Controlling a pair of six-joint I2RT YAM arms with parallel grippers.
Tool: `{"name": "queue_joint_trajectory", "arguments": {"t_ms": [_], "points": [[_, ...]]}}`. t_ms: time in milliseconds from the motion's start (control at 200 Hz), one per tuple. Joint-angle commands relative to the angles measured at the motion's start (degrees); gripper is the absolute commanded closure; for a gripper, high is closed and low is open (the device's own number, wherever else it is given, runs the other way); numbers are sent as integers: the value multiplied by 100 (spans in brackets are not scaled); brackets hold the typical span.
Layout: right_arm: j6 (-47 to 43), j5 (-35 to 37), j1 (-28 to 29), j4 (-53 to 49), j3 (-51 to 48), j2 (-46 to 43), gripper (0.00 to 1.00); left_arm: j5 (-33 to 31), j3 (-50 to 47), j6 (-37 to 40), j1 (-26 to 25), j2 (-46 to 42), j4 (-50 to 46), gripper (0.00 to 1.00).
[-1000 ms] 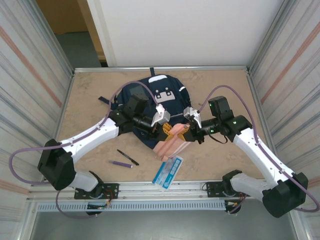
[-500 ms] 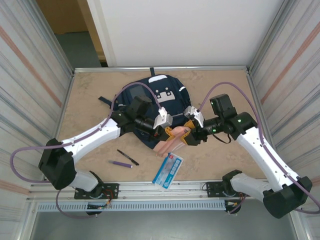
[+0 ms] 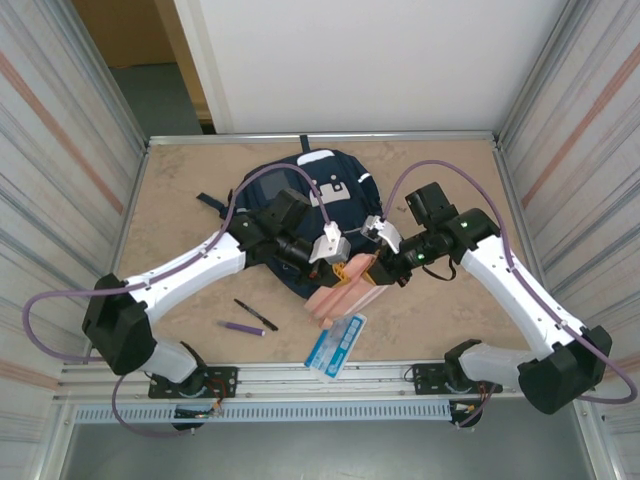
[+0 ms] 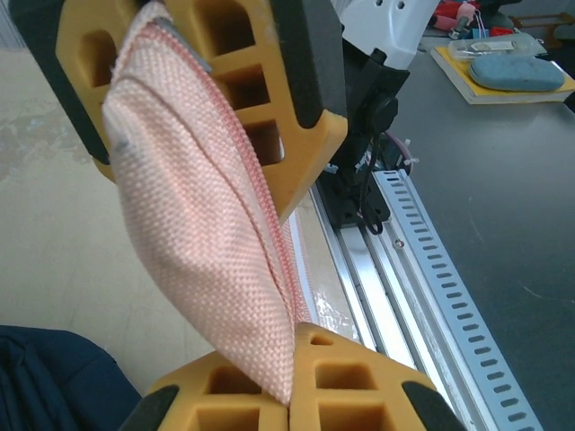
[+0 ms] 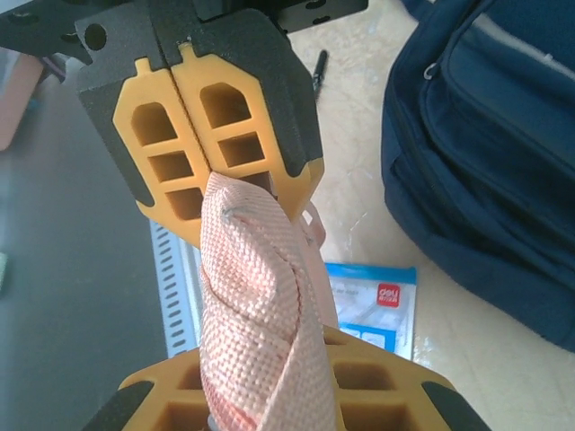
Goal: Pack the student bag
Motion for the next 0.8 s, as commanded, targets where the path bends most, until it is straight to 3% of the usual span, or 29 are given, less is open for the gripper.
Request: {"name": "queue_joint_trajectory", "arguments": {"t_ms": [0,60,256,321,401,476,536,566,591,702,792], "points": [[212,-103,47,36,131,-44,81,-37,218,286,-76,141,-292,100],[443,-86,46,238,82,-76,62,-154,236,316,-110,182,-324,100],[809,-631,171,790,-45,49,53,-125,385,505,-139,357,-549,100],[875,-450,196,825,-1,193,66,-146,420,501,-144,363,-575,100],[771,-390,164,518,97,372,89,-122,398,411,-86,283,-487,100],[570,-473,89,307,55,435,95,7,286,235,90,153,-321,100],[603,-368,22,261,39,435,86,36,150,142,204,22,-188,100],[667,-250,12,234,51,427,69,19,90,147,240,-35,-155,100],[712,-186,10,217,40,414,62,2,44,166,239,-76,-145,100],[647,-457,85,359,-129,412,56,80,21,273,247,-87,-168,100],[472,-484,253,232,-14,630,60,122,86,264,248,-2,-196,100]]}}
